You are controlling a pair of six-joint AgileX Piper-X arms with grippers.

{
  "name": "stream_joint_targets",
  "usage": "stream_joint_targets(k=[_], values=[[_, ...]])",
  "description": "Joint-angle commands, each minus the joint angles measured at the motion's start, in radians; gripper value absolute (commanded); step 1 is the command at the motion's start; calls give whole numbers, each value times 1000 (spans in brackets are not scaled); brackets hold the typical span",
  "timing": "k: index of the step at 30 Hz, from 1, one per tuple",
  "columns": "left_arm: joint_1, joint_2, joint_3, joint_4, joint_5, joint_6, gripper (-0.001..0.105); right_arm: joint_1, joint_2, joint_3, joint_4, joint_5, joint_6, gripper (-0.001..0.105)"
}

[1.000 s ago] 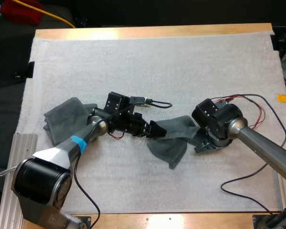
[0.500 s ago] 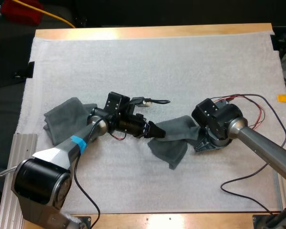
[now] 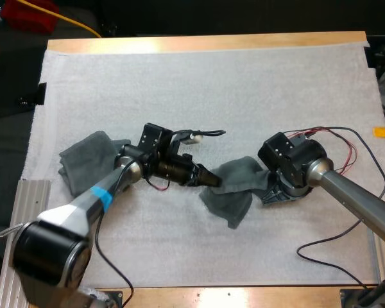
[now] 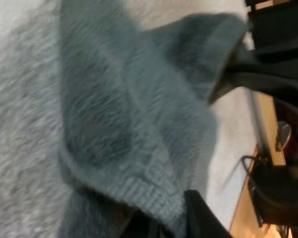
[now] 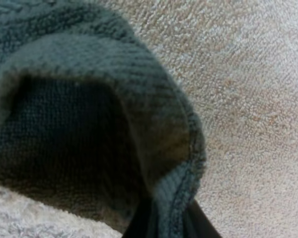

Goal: Pick towel from pile, fold and stack

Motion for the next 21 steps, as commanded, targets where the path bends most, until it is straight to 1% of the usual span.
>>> stream_joint_targets(k=[1, 5, 9, 12, 15, 19, 21], values=[[2, -40, -10, 7, 23, -2, 0, -3, -9, 0, 3, -2, 4, 1], [27, -116, -35, 56, 12, -2, 0, -3, -32, -2, -12, 36, -22, 1], [84, -188, -74, 137, 10, -2, 0, -3, -115, -3, -44, 106, -73, 1], [130, -227, -108, 207, 16, -2, 0, -3, -194, -5, -76, 129, -116, 1], [160, -264, -144, 270, 26, -2, 0, -3, -266, -7, -128, 130, -162, 1], [166, -310, -180, 314, 45, -5, 0, -3, -349, -33, -191, 128, -211, 1], [159, -336, -197, 324, 44, -26, 0, -1, -384, -56, -217, 91, -251, 1]])
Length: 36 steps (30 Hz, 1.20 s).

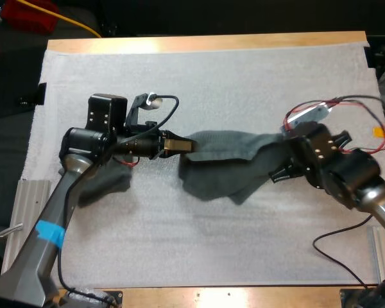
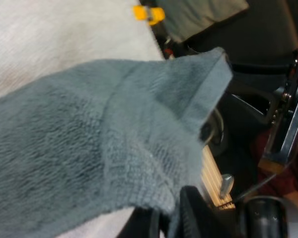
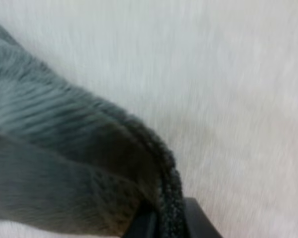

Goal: Pick towel from pile, fold and stack

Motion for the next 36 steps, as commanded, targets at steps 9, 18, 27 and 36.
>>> stream_joint_targets(k=[9, 18, 27, 36], values=[[-3, -140, -33, 21, 8, -82, 0, -1, -99, -101, 5, -176, -62, 1], [-7, -266, -33, 129, -45, -72, 0, 37, -124, -184, 202, -208, -109, 1], [-103, -399, -33, 347, -235, 21, 0, 234, -171, -206, 378, -84, -66, 1], [-375, -475, -33, 508, -501, 12, 0, 413, -227, -206, 552, -39, 85, 1]])
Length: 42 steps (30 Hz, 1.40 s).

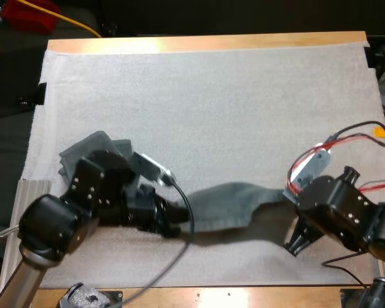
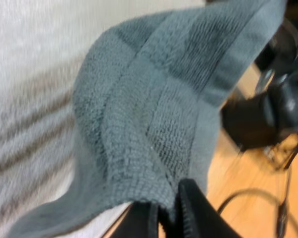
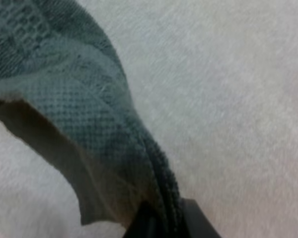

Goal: Pick towel from pile, fold and stack

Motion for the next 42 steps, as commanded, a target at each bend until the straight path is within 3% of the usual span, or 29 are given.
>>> stream_joint_targets(k=[1, 6, 10, 16, 23, 29, 34, 42], values=[[-36, -10, -6, 21, -52, -13, 0, 23, -14, -13, 39, 19, 31, 1], [-170, -13, 13, 76, -223, -35, 0, 95, -18, -11, 58, 18, 88, 1], [-206, -13, 55, 71, -284, -60, 0, 103, 0, -7, 45, 18, 98, 1], [-202, -13, 121, 50, -335, -60, 0, 103, 29, 78, -35, 32, 95, 1], [-202, -13, 175, -44, -389, -60, 0, 103, 41, 192, -169, 176, 95, 1], [-202, -5, 227, -138, -405, -63, 0, 46, 42, 261, -287, 193, 95, 1], [-193, 43, 253, -187, -463, -63, 0, -72, 42, 289, -348, 92, 96, 1], [-89, 160, 253, -300, -395, -60, 0, -244, 103, 290, -397, -129, 96, 1]])
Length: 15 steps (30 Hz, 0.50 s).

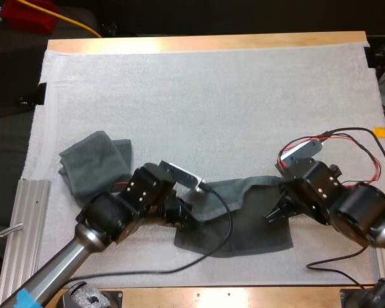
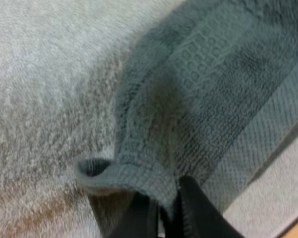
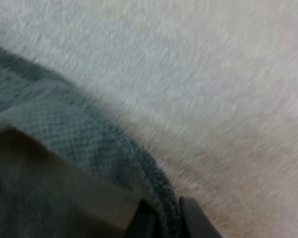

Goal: Pick towel from pile, fold and stack

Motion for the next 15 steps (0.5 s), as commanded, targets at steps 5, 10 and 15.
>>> stream_joint_targets(k=[5, 10, 15], values=[[103, 52, 0, -37, 66, 18, 0, -58, 78, -1, -11, -65, -1, 1], [196, 111, 0, -104, 201, 20, 0, -108, 155, -1, -41, -88, -1, 1], [246, 205, 0, -142, 266, 17, 0, -173, 225, -1, -102, -164, 22, 1]])
